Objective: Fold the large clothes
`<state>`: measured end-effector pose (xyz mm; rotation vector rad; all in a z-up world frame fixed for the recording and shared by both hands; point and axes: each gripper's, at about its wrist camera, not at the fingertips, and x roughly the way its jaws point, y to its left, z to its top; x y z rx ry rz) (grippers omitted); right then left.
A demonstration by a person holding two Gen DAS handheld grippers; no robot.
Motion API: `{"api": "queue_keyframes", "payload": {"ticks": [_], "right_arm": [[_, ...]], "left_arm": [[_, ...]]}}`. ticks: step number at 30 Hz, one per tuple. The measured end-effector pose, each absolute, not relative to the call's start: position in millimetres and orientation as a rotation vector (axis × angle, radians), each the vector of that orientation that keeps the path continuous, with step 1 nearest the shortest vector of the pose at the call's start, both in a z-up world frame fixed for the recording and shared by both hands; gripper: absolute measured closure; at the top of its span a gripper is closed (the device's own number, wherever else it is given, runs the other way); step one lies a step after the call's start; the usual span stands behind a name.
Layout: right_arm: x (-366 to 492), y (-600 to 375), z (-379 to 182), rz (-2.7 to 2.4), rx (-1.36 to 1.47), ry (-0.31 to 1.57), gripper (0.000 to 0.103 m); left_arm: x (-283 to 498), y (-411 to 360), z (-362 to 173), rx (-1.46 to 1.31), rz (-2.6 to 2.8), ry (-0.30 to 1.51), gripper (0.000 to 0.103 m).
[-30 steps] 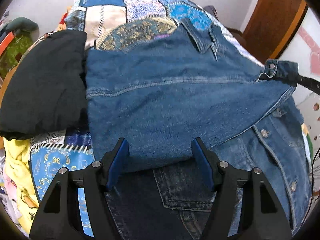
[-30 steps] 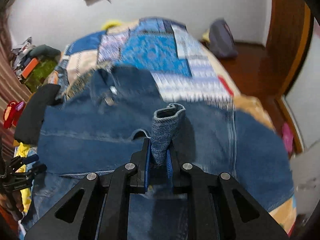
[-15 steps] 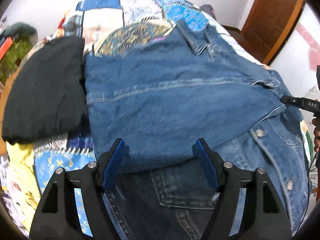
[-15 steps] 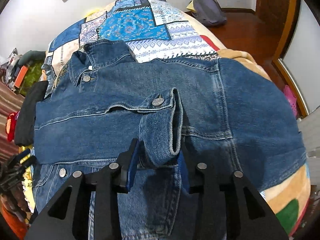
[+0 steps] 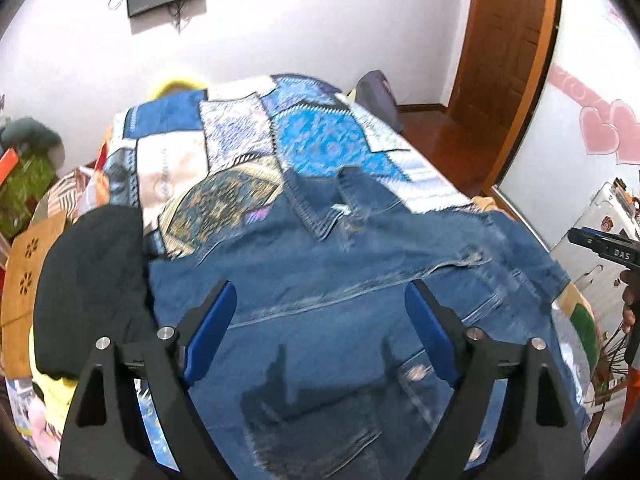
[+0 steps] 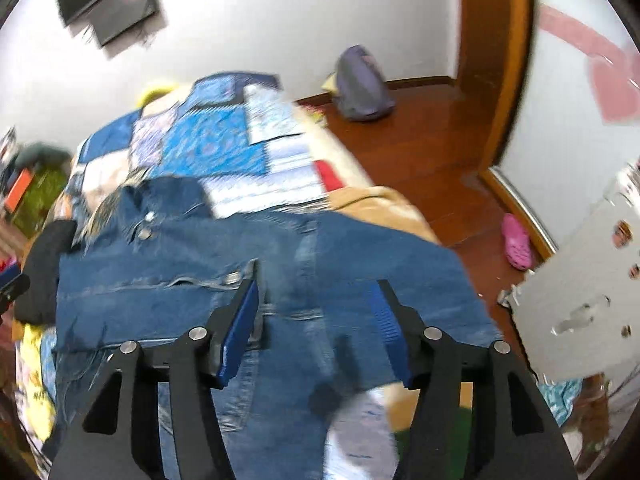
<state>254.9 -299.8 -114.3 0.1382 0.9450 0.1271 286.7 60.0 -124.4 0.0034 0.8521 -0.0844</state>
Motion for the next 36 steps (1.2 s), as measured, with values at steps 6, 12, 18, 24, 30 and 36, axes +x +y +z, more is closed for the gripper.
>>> {"api": "queue_keyframes", "payload": {"ticks": [6, 12, 18, 24, 30, 36], "right_arm": [[251, -353, -142, 0.034, 0.288, 1.011, 0.047], [250, -387, -201, -0.029, 0.455, 1.146, 0.047], [256, -403, -235, -0.038, 0.612, 1.195, 0.047], [284, -408, -249, -0.086, 0.612, 1.188, 0.047], [289, -408, -247, -0.124, 0.580, 1.169, 0.056], [284, -409, -227, -0.151, 0.559, 1.114, 0.083]], "left_arm": [[301, 27, -139, -0.004, -0.130, 0.877, 0.017], [306, 4, -168, -0.005, -0.156, 0.945, 0.017], [304, 5, -185, -0.032, -0.157, 0.989, 0.017], [304, 20, -195, -0.082, -0.128, 1.021, 0.017], [300, 26, -201, -0.074, -0.110, 1.028, 0.017], [295, 27, -198, -0.051, -0.108, 1.009, 0.017]]}}
